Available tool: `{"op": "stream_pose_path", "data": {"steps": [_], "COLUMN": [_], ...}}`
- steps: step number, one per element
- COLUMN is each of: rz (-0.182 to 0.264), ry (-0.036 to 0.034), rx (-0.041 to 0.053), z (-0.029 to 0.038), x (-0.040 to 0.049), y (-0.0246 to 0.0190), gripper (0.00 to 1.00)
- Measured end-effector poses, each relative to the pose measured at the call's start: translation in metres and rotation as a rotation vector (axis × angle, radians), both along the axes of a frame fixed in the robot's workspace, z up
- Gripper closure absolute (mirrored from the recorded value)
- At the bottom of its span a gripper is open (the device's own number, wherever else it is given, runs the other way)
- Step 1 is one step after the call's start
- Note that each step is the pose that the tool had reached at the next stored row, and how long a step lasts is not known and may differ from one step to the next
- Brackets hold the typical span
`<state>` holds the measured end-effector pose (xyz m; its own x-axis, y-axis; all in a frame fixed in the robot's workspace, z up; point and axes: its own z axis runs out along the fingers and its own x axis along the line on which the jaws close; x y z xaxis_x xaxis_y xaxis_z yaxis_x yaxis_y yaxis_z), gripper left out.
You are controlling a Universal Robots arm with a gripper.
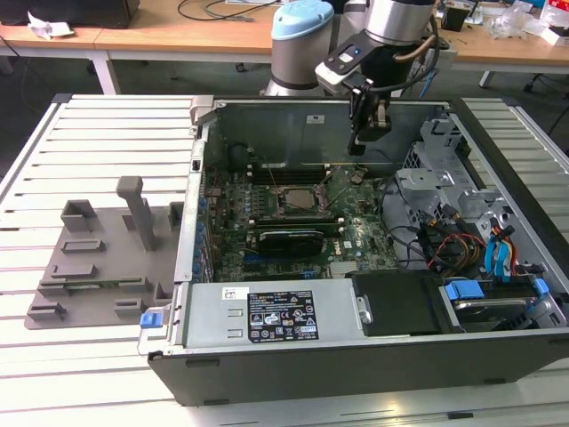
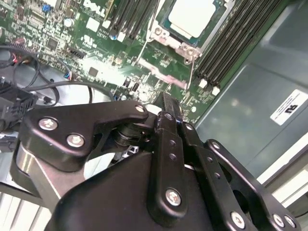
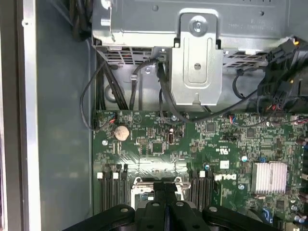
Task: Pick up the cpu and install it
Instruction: 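Close the cpu cover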
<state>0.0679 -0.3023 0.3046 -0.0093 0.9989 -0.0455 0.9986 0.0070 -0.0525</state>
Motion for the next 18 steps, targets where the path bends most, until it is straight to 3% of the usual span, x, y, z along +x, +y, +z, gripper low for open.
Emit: {"op": "stream_pose_path", "data": {"steps": [7,9,13,18], "rz": [0.000,0.000,0.000,0.000], "ry": [0.0000,0.0006,0.0014,0.0014], "rx": [-0.0002,-0.0003,-0.0002,-0.0002], "z": [-0.0013,-0.0045,-0.0154,-0.0167], "x": [0.0170,0.0227,0.0231,0.0231], "y": [0.0009,0.0012,0.0013,0.0013], "gripper": [0.89,0.89,0.89,0.89]}}
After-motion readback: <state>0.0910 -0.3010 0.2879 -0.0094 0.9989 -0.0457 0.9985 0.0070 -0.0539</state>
